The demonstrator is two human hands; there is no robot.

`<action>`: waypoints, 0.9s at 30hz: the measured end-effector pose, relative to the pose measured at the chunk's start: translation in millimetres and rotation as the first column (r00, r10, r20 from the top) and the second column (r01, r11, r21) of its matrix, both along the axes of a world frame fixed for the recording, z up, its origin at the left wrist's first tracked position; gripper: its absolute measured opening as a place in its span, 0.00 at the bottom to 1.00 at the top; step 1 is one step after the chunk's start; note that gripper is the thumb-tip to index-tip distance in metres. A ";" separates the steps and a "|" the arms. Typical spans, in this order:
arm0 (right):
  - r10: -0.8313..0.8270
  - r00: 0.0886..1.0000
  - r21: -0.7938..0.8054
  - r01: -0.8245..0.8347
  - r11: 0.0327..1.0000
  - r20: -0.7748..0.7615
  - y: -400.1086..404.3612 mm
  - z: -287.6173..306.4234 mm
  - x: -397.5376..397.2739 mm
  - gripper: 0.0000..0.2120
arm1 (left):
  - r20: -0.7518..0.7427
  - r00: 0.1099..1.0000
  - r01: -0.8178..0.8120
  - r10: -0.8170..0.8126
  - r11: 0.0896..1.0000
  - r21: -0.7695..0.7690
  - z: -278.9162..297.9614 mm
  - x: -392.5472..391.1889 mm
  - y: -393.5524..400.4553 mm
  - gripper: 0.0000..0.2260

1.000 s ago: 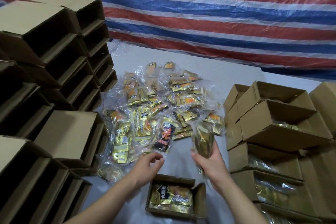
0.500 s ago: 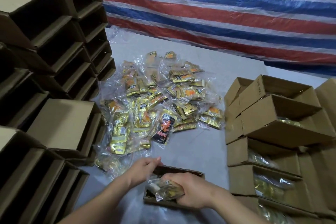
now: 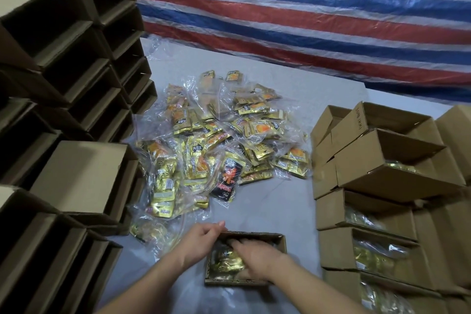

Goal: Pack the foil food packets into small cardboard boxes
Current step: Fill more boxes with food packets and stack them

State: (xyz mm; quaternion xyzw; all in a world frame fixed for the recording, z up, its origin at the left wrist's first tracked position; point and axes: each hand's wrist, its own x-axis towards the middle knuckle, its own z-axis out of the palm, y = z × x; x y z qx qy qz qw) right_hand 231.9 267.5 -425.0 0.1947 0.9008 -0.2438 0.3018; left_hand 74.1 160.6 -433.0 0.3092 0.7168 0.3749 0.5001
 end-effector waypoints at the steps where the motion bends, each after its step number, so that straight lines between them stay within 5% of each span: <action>1: -0.091 0.995 -0.125 0.086 0.988 -0.034 0.4 3.4 3.8 0.39 | -0.019 1.000 0.009 -0.009 1.000 0.002 -0.5 -0.5 -0.3 0.18; 3: -0.248 0.966 -0.310 0.215 0.926 -0.072 2.2 14.8 10.1 0.37 | -0.050 0.998 0.034 -0.033 0.999 0.002 -0.9 -1.6 -0.3 0.19; 7: -0.277 0.953 -0.271 0.236 0.933 -0.124 3.5 29.5 13.4 0.12 | -0.042 0.998 0.037 -0.037 0.999 0.013 -0.9 -1.0 0.8 0.19; 13: -0.225 0.936 -0.181 0.279 0.943 0.271 -12.4 19.6 0.7 0.28 | -0.063 0.997 0.050 -0.049 0.999 0.011 2.8 0.2 -0.5 0.19; 16: -0.246 0.904 -0.212 0.333 0.919 0.350 -20.2 13.1 0.8 0.32 | -0.052 0.998 0.040 -0.039 0.999 0.003 5.2 1.7 -1.2 0.22; 27: -0.481 0.870 -0.245 0.493 0.835 0.110 -18.3 13.0 -1.8 0.20 | -0.063 0.998 0.018 -0.020 1.000 -0.024 15.5 5.5 -1.8 0.22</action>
